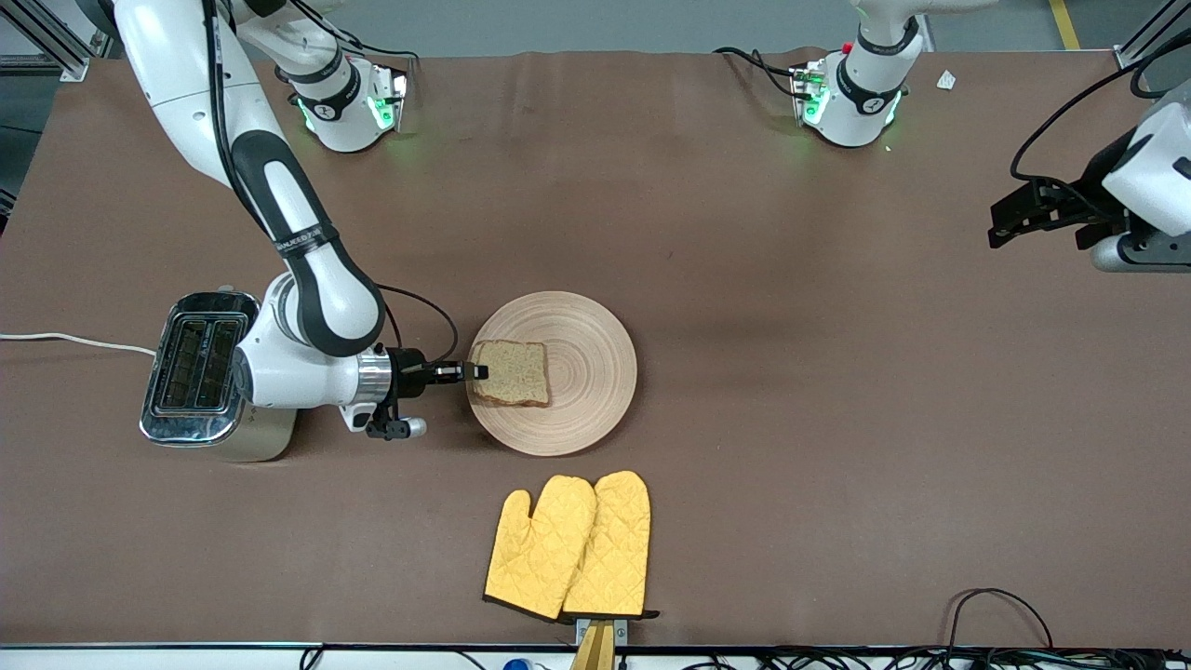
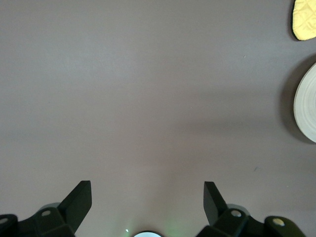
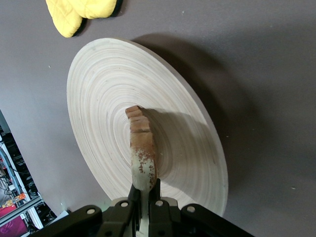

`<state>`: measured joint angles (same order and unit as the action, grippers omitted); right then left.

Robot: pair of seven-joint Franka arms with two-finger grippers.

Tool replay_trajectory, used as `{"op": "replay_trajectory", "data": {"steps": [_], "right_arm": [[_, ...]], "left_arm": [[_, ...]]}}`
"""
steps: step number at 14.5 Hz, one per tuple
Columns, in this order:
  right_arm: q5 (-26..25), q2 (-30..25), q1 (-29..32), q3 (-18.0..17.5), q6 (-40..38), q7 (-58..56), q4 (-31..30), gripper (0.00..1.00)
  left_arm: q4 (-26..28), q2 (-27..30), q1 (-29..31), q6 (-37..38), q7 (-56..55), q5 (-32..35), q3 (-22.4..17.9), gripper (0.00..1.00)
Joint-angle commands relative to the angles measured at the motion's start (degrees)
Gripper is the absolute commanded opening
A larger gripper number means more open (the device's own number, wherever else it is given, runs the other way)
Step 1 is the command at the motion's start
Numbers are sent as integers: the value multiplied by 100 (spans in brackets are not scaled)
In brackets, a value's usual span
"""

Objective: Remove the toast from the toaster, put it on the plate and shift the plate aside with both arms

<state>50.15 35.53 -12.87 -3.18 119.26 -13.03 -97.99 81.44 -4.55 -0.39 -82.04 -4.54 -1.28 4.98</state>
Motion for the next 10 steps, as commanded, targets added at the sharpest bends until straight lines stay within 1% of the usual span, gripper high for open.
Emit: {"op": "replay_trajectory", "data": {"steps": [1,2,3,4,6,7,8,9,10], "right_arm": [[-76,59,21,-69,27,-51,-27,33],[-76,85,13,-60,27,-51,-27,44],[-76,103,-14,-69,44,-51,-36,45],[-76,112,-49,-69,123,-42,-45,47],[-85,112,-93,-60,194,-59,-28,80],[-163,112,-58,-60,176,-59,-19,87],[-329,112,20,-60,150,-59,-19,94],[-470,95,91,-60,124,-59,-27,100],[-671,86,170,-60,106,-33,-27,100]], "left_arm": [[-93,-64,328,38,111,-214,3,100],[-93,-151,424,-5,111,-336,3,100],[-93,-335,469,-66,111,-477,3,100],[-93,-563,574,-311,129,-696,3,100],[-76,-923,558,-873,129,-1135,29,100],[-84,-1152,505,-1041,129,-1329,47,100],[-93,-1371,487,-1190,129,-1627,90,100],[-93,-1574,487,-1340,137,-1978,169,100],[-93,-1854,487,-1454,164,-2364,300,100]]}}
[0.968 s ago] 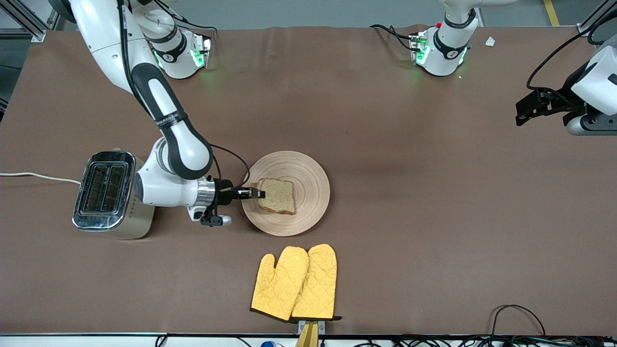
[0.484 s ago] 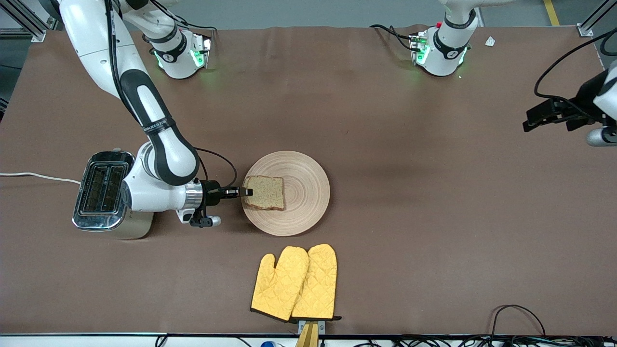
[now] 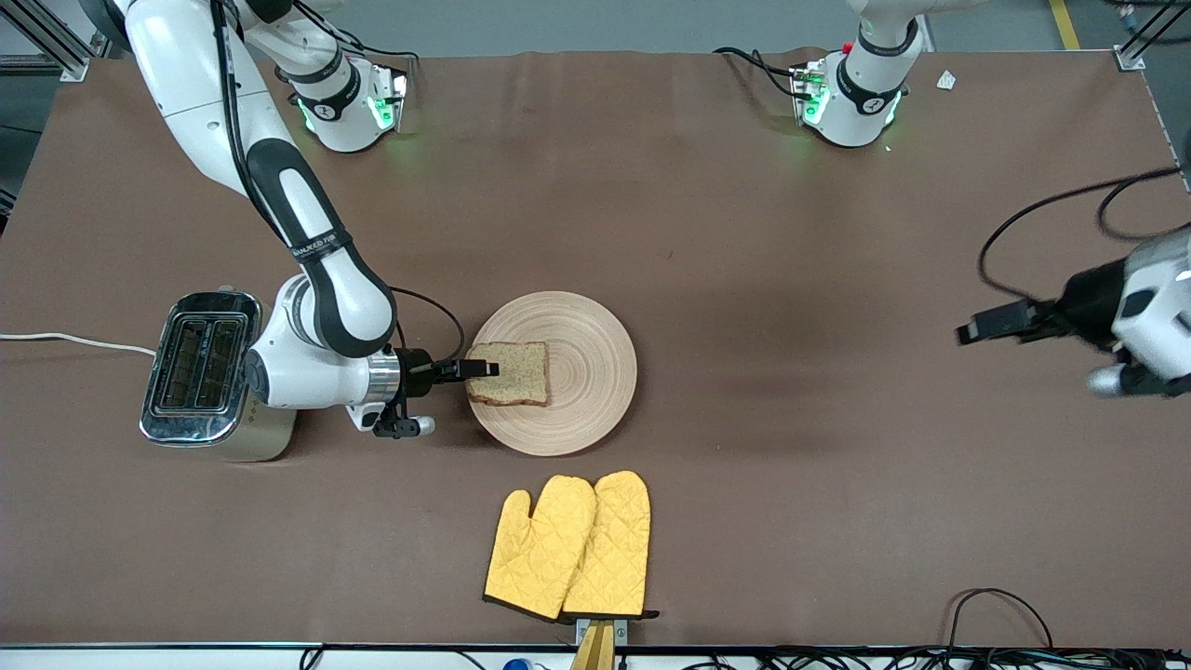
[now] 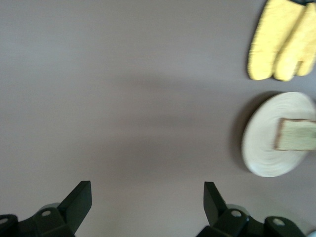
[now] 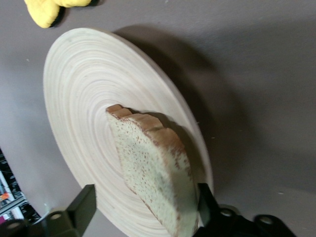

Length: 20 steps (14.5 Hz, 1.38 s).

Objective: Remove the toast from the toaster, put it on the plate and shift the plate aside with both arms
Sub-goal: 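Retract the right gripper while the left gripper reaches the plate rim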

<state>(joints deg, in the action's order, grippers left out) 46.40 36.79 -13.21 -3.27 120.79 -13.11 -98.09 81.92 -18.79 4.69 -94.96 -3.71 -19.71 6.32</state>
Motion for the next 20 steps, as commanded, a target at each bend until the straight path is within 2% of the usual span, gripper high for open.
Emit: {"op": "replay_trajectory", "data": {"steps": [1,3,6,8,10,11,13,16,18,20], "right_arm": [[-490,-40,248,-51,-47,1,-17,100],[-798,-119,275,27,-134,10,-61,100],[-930,-443,249,396,-564,37,-70,100],[-1237,-777,249,633,-941,194,-52,100],[-1545,-1224,257,757,-1363,859,-17,100],[-1903,-1488,257,758,-1557,1185,9,100],[-2466,-2059,266,775,-1795,1276,9,100],[-3126,-2780,275,1099,-2190,1206,36,100],[-3749,-3167,275,1162,-2611,1162,211,100],[-4199,-3528,275,1162,-3033,1135,334,100]], "left_arm": [[-141,-667,-20,-207,176,-865,298,100],[-141,-1203,-29,-513,431,-1367,544,100],[-133,-1986,-38,-1258,652,-1992,1027,100],[-106,-2303,-247,-1682,923,-2028,1248,99],[-97,-2514,-590,-1815,1004,-2072,1249,95],[-97,-2628,-714,-1894,1021,-2081,1257,92],[-115,-2865,-1020,-2078,1327,-2159,1266,80],[-106,-3252,-1311,-2509,1714,-2930,1266,70],[-97,-3332,-1452,-2562,2047,-3643,1249,68],[-97,-3560,-1453,-2589,2583,-3760,1249,66]]}}
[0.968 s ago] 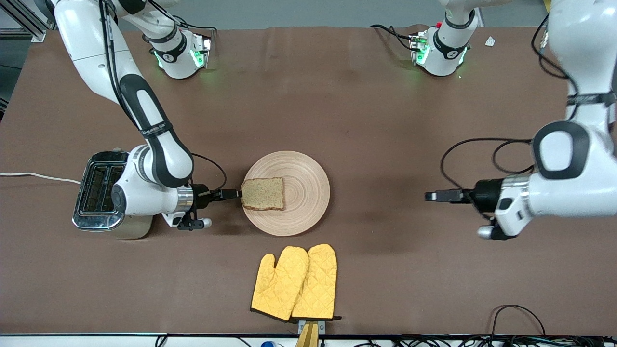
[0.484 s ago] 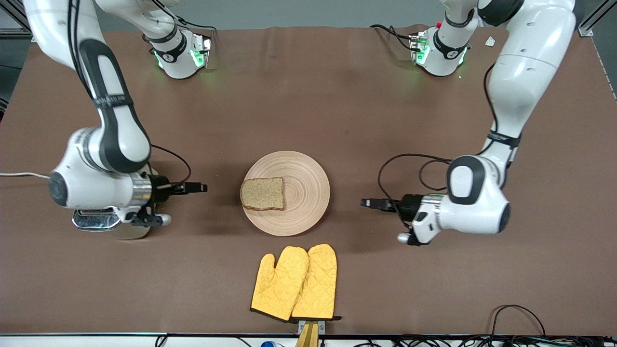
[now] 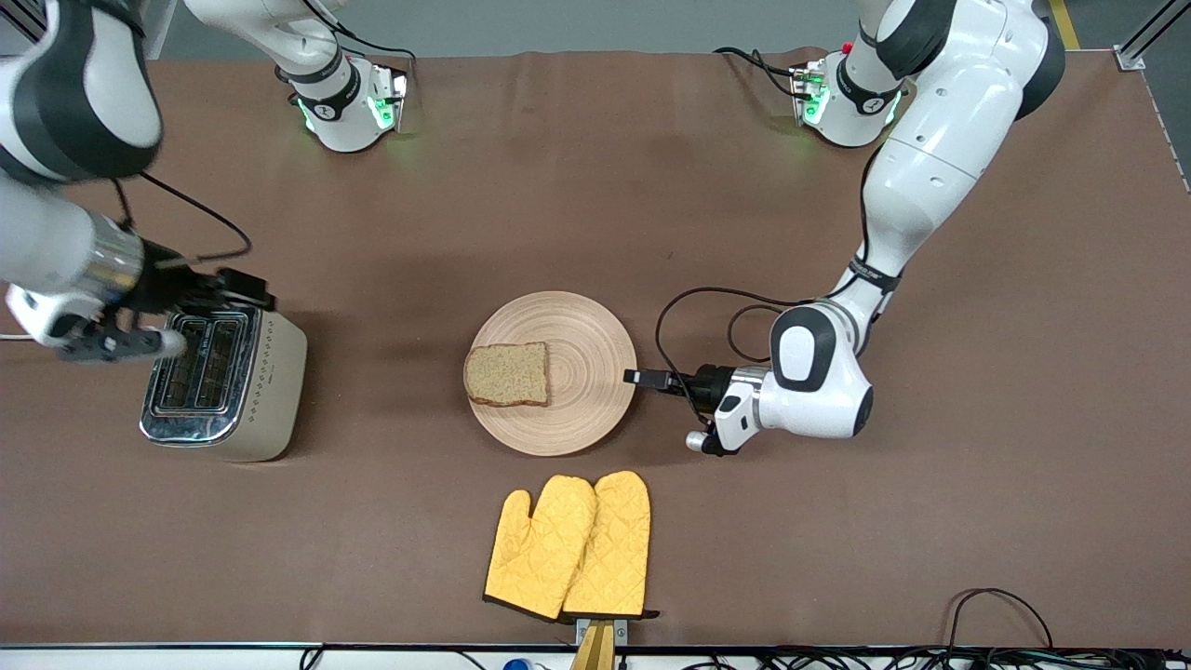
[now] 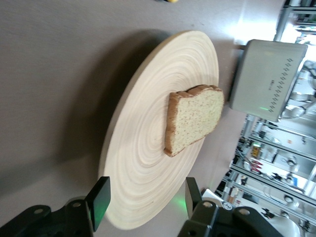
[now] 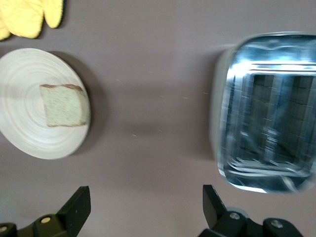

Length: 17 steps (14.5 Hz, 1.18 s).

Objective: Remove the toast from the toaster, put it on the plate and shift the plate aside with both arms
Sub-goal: 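Retract the right gripper while the left gripper reaches the plate rim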

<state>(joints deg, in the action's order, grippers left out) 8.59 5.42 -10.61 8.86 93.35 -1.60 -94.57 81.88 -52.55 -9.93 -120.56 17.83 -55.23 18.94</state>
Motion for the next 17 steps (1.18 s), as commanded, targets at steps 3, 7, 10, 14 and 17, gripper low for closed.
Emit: {"op": "replay_trajectory", "data": {"steps": [3,7,10,14,17], "right_arm": [[-892,-726,15,-34,-529,-7,183,100],[-1395,-682,102,-8,-994,107,993,100],[-1351,-682,269,28,-924,274,994,100],[-1351,-691,524,72,-986,169,994,100],[-1273,-682,1007,-164,-968,142,985,100]], "left_arm": [[-110,-440,8,-47,1107,-330,-13,61],[-102,-493,-79,-389,1284,-357,-13,53],[-93,-519,-150,-495,1504,-462,-13,45],[-93,-511,-150,-495,1557,-471,-13,20],[-93,-502,-150,-495,1557,-445,-13,11]]}}
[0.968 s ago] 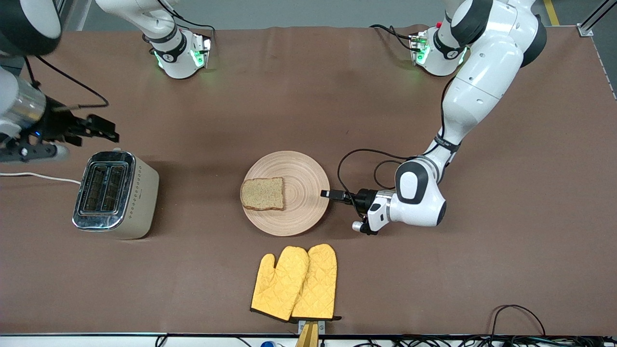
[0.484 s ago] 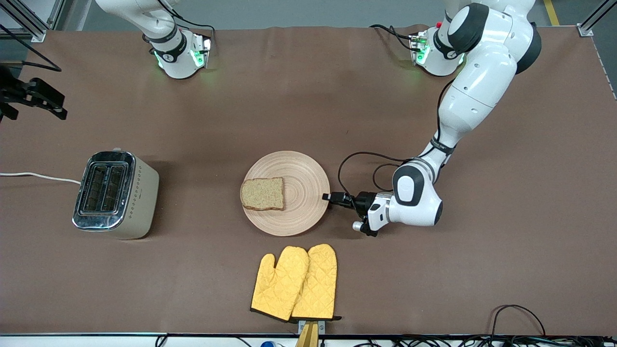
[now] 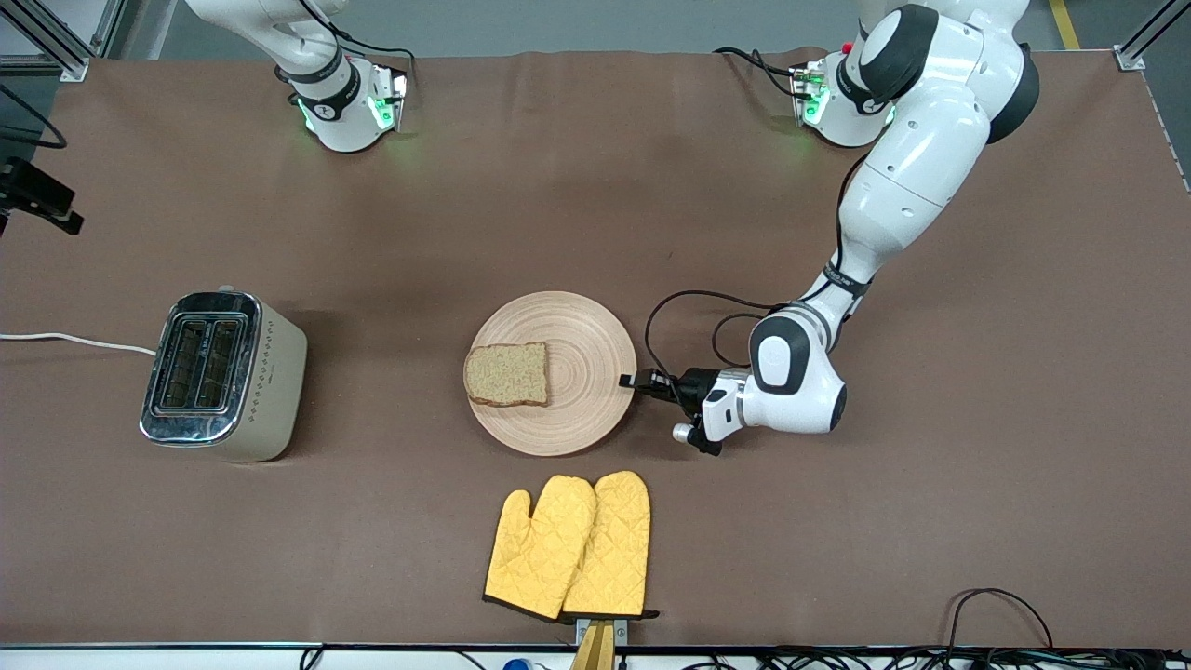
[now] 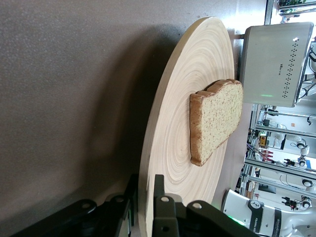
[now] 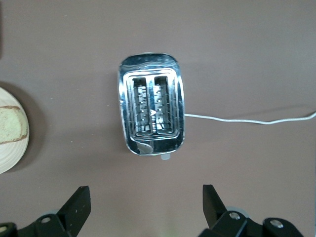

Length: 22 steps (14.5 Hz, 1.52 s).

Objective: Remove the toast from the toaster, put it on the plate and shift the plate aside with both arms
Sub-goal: 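Grip the wooden plate rim with the left gripper, then slide the plate with the left gripper away from the toaster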

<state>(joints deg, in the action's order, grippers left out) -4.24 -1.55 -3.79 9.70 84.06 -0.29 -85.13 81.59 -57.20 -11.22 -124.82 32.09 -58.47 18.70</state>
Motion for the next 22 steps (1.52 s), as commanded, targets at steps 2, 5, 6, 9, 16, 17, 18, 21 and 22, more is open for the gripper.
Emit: {"op": "replay_trajectory", "data": {"steps": [2,5,6,9,16,17,18,21,22], "right_arm": [[107,23,623,-652,-21,55,31,100],[678,23,959,-996,-301,117,23,100],[670,23,941,-1084,-303,230,23,100],[582,23,985,-1506,-303,547,49,100],[345,14,862,-1471,-364,486,58,100],[345,23,888,-1471,-373,478,58,100],[345,14,897,-1471,-382,469,49,100],[345,14,897,-1471,-408,486,40,100],[353,14,897,-1471,-434,495,40,100]], "left_arm": [[-82,-11,-133,-69,148,-77,11,9],[-82,33,-135,-69,175,-33,2,1],[-100,51,-108,-60,157,-42,2,0],[-100,287,14,-8,96,-24,-7,0],[-64,1016,1058,1457,-36,99,-16,0],[-65,1087,1226,1722,-36,177,-16,0],[-91,1166,1411,1924,-45,352,-16,0],[-100,1377,2113,2312,-36,871,11,0],[-108,1387,2359,2461,25,950,11,0]]}}
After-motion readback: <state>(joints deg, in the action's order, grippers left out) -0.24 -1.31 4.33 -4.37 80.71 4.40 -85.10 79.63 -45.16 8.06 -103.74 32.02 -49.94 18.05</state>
